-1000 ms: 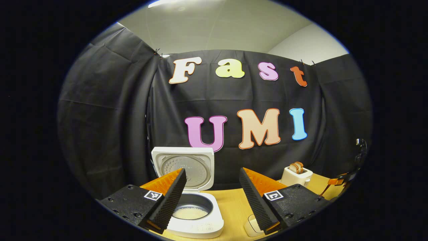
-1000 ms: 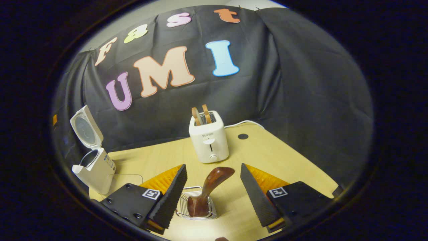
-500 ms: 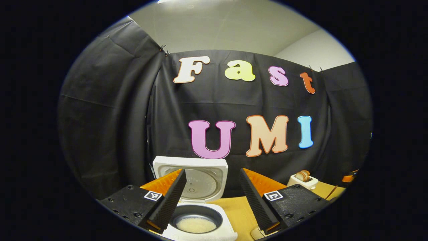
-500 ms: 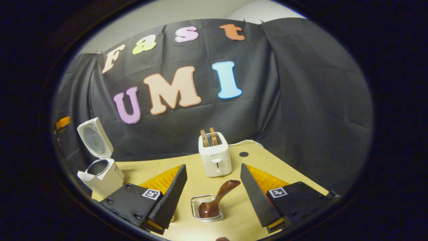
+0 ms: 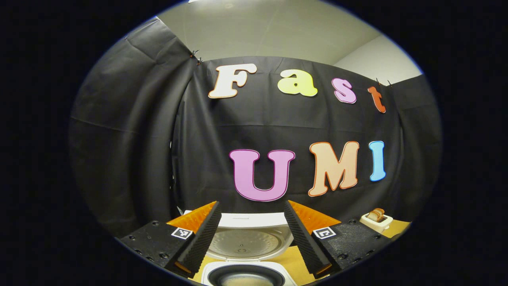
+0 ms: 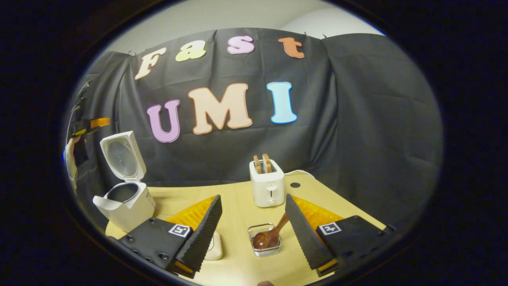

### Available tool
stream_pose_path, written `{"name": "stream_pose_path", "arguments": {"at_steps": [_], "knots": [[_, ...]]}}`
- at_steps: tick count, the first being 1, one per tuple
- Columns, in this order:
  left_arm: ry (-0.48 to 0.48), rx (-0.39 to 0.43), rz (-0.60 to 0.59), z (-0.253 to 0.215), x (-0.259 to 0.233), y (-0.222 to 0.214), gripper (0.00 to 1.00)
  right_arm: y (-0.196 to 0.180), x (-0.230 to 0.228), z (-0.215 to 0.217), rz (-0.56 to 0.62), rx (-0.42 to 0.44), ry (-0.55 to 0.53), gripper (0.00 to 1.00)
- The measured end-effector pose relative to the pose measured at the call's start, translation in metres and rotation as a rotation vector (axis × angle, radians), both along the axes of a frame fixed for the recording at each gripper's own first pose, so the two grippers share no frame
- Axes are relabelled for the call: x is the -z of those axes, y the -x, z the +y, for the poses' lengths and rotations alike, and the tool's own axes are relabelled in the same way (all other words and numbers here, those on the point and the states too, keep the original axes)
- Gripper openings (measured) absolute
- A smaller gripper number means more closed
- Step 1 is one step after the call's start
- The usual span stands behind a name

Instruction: Close the left gripper, press the button to open the rice cooker; take a wooden spoon from the chopstick holder with the right hand, scoop a spoonful of rice and pour it into the rice cooker, then put the wooden spoon back into the chopstick holder.

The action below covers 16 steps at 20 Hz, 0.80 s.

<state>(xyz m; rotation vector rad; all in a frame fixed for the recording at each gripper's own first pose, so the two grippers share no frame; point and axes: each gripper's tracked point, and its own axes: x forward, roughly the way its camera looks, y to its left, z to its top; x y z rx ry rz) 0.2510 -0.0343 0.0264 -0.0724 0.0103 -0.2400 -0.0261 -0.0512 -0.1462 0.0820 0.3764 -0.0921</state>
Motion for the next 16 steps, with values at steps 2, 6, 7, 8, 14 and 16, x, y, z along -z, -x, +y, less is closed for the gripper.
{"name": "stream_pose_path", "arguments": {"at_steps": [2, 6, 7, 8, 14, 16], "knots": [[0.007, 0.003, 0.018, 0.001, 0.006, -0.021, 0.93, 0.008, -0.002, 0.005, 0.0, 0.011, 0.01, 1.0], [-0.063, -0.002, 0.027, 0.002, 0.02, -0.06, 0.94, 0.02, -0.007, 0.003, 0.0, 0.042, 0.04, 1.0], [-0.079, 0.004, 0.04, -0.001, 0.028, -0.068, 0.93, 0.022, -0.006, 0.003, 0.003, 0.049, 0.042, 1.0], [-0.084, 0.016, 0.059, -0.005, 0.036, -0.073, 0.92, 0.024, -0.004, 0.002, 0.007, 0.055, 0.042, 1.0], [-0.062, -0.007, 0.124, -0.005, 0.055, -0.074, 0.93, 0.022, -0.002, 0.007, 0.011, 0.036, 0.054, 1.0], [-0.074, -0.012, 0.122, -0.005, 0.056, -0.072, 0.94, 0.018, -0.003, 0.011, 0.007, 0.015, 0.039, 1.0]]}}
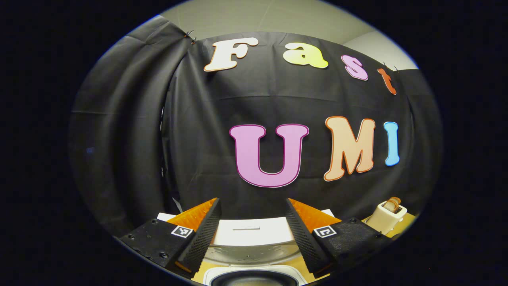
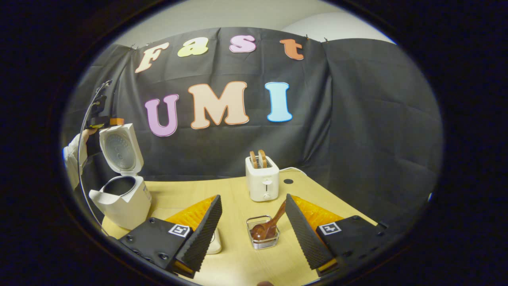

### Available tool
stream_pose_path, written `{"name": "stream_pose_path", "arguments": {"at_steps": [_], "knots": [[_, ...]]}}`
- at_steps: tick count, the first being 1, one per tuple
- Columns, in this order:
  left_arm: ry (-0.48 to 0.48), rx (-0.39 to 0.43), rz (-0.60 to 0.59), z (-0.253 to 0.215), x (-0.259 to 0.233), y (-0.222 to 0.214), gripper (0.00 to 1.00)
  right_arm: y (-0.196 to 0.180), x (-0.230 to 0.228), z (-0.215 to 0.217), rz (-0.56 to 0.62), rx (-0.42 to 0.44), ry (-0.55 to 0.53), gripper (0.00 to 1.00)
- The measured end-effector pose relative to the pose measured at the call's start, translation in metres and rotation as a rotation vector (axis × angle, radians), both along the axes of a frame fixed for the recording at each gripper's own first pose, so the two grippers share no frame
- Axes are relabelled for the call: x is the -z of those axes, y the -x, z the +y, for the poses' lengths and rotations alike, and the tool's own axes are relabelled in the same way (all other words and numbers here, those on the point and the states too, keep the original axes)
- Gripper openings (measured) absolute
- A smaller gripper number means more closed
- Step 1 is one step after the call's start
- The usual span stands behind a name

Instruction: Close the left gripper, press the button to open the rice cooker; take a wooden spoon from the chopstick holder with the right hand, scoop a spoonful of rice and pour it into the rice cooker, then put the wooden spoon back into the chopstick holder.

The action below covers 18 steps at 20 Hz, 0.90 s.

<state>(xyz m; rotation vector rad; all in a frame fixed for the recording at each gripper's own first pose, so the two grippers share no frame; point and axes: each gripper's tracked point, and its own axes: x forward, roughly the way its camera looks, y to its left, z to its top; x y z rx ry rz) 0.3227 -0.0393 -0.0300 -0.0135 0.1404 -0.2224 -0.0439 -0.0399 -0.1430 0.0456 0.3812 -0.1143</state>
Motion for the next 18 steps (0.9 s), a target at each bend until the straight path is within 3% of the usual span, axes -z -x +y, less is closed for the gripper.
{"name": "stream_pose_path", "arguments": {"at_steps": [4, 18], "knots": [[0.001, -0.014, -0.011, -0.001, 0.0, 0.008, 0.94, -0.015, -0.004, 0.012, -0.019, -0.06, -0.016, 1.0], [0.006, -0.069, 0.047, 0.014, 0.041, 0.127, 0.94, -0.05, -0.01, 0.055, -0.045, -0.26, -0.097, 1.0]]}}
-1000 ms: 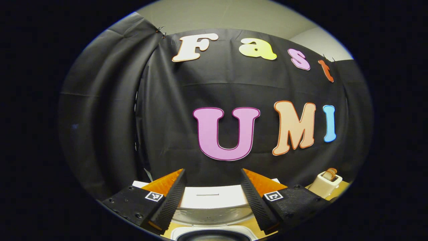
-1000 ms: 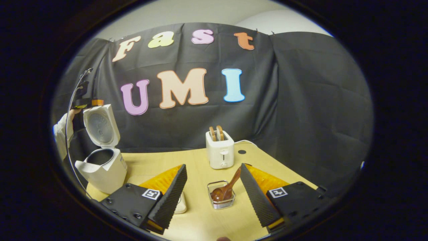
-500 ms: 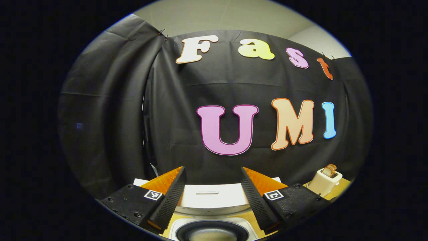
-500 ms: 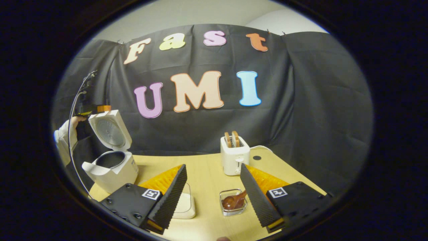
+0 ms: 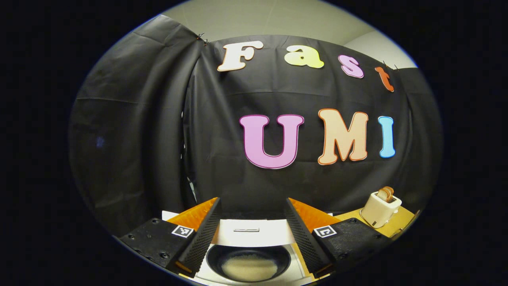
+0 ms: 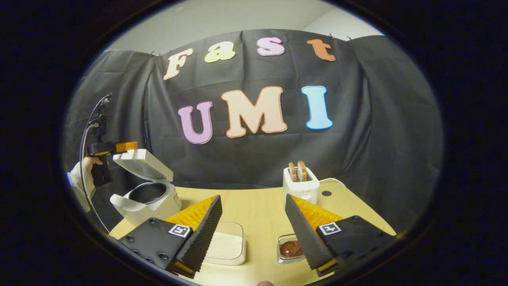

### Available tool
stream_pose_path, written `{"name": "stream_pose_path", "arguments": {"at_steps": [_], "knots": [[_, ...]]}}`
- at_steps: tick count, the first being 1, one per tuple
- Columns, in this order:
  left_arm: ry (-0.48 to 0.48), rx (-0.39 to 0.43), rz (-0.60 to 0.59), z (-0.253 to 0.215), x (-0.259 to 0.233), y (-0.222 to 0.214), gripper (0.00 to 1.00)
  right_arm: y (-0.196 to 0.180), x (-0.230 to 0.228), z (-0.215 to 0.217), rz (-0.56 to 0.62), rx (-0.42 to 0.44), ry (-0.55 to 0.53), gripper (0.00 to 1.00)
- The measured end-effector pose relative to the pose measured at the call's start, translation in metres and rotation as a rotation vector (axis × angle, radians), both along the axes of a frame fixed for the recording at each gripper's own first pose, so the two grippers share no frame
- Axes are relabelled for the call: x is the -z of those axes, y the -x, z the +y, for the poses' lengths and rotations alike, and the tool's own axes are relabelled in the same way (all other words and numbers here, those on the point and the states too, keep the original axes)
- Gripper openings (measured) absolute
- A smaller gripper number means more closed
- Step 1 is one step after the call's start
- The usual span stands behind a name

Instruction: Close the left gripper, press the button to open the rice cooker; take a wooden spoon from the chopstick holder with the right hand, scoop a spoonful of rice and pour it into the rice cooker, then put the wooden spoon back into the chopstick holder.

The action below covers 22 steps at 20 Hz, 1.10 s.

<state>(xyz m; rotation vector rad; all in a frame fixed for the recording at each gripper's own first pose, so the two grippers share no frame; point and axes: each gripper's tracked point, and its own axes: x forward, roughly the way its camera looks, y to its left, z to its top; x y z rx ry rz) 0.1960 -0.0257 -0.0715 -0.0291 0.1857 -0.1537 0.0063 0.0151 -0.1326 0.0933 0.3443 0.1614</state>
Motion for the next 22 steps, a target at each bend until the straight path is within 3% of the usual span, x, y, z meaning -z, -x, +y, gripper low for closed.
{"name": "stream_pose_path", "arguments": {"at_steps": [22], "knots": [[-0.035, 0.004, 0.221, 0.005, 0.099, 0.088, 0.94, 0.002, 0.008, 0.023, 0.031, -0.07, -0.013, 1.0]]}}
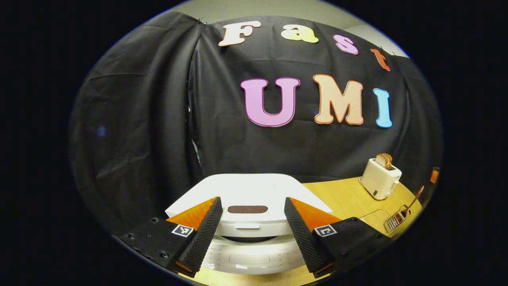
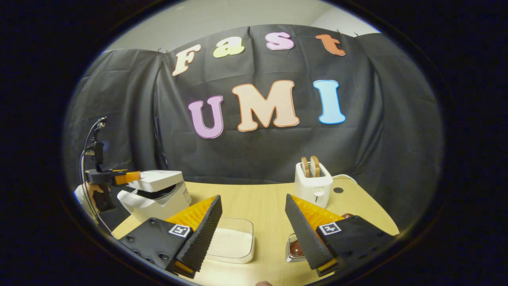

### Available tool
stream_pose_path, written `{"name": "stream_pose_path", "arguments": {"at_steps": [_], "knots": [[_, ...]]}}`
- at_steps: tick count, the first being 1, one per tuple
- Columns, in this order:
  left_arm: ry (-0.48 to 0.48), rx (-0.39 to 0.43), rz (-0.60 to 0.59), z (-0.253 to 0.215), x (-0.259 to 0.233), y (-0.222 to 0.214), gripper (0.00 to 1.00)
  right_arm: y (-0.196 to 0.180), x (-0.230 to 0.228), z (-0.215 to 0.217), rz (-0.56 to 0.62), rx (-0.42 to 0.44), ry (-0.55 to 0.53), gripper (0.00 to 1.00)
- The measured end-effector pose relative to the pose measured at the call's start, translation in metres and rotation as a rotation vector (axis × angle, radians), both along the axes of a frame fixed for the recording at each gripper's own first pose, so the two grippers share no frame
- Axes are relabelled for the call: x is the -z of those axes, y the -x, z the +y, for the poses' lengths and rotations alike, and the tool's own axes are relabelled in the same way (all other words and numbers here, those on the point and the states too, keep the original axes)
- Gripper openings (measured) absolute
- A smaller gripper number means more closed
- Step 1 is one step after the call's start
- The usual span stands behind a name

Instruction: Close the left gripper, press the button to open the rice cooker; take a wooden spoon from the chopstick holder with the right hand, scoop a spoonful of rice and pour it into the rice cooker, then put the wooden spoon back into the chopstick holder.

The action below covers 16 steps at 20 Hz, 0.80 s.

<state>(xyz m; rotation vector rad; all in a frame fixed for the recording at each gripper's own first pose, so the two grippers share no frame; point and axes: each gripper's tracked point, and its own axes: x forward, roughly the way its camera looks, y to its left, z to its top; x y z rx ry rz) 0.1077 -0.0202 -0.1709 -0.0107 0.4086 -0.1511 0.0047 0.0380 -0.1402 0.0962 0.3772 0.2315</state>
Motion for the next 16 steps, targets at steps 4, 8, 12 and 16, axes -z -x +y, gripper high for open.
{"name": "stream_pose_path", "arguments": {"at_steps": [4, 8, 12, 16], "knots": [[-0.012, 0.003, 0.038, 0.0, 0.018, 0.006, 0.94, -0.002, 0.0, 0.006, 0.001, -0.006, -0.002, 1.0], [-0.009, 0.009, 0.058, -0.001, 0.027, 0.006, 0.94, -0.002, 0.001, 0.007, 0.008, -0.004, -0.004, 1.0], [-0.018, 0.003, 0.113, 0.001, 0.045, 0.013, 0.94, -0.002, 0.001, 0.006, 0.006, 0.003, -0.002, 1.0], [-0.014, 0.0, 0.094, 0.0, 0.044, 0.012, 0.95, 0.001, 0.001, 0.008, 0.008, 0.001, 0.005, 1.0]]}}
